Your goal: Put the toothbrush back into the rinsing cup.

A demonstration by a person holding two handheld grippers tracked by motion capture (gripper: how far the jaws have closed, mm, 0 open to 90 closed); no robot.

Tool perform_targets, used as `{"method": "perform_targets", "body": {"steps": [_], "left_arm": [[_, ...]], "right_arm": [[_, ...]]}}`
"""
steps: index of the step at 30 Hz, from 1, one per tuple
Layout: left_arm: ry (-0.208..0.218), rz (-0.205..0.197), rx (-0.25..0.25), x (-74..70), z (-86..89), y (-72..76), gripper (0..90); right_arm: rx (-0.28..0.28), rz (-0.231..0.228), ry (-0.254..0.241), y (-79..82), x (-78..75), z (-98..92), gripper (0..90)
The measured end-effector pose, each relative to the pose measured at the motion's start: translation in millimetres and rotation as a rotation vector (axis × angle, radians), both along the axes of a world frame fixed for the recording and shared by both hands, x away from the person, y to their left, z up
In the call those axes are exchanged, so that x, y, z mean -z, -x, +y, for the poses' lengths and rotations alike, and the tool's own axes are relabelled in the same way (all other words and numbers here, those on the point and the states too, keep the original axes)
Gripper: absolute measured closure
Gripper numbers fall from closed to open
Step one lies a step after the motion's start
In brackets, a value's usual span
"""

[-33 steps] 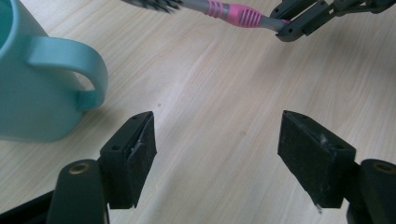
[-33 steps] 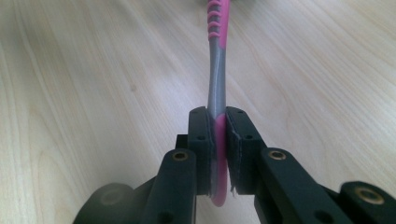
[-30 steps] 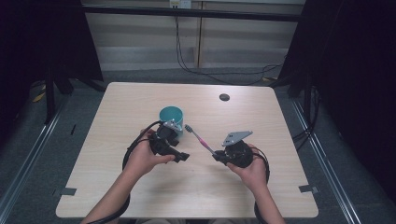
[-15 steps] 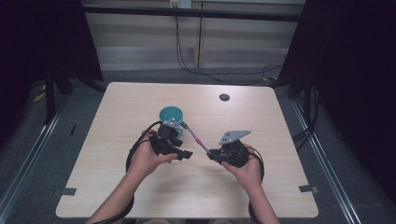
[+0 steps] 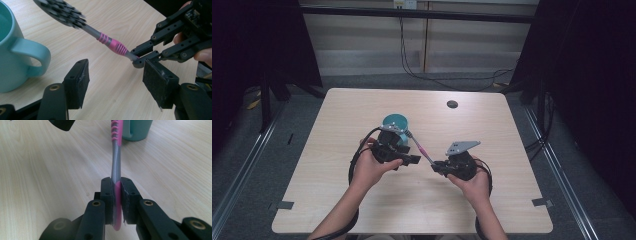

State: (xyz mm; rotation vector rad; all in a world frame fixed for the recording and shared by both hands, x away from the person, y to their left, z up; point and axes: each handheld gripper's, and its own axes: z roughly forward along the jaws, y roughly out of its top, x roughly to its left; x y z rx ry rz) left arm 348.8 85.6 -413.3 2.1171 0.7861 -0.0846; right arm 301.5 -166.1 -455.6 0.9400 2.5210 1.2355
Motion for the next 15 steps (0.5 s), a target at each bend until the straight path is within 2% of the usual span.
{"method": "perform_targets", "body": {"steps": [6, 10, 15], "left_arm": [[0.036, 0.001, -0.027, -0.7, 0.3, -1.5, 41.3], [0.041, -0.020, -0.040, -1.1, 0.1, -2.2, 45.3], [0.049, -0.014, -0.059, -0.7, 1.1, -3.5, 48.3]], "right_arm": [[-0.006, -0.001, -0.025, 0.9, -0.9, 3.0, 81.1], [-0.014, 0.000, -0.032, 0.8, -0.2, 4.6, 81.1], [-0.019, -0.001, -0.033, 1.1, -0.3, 7.0, 81.1]]}}
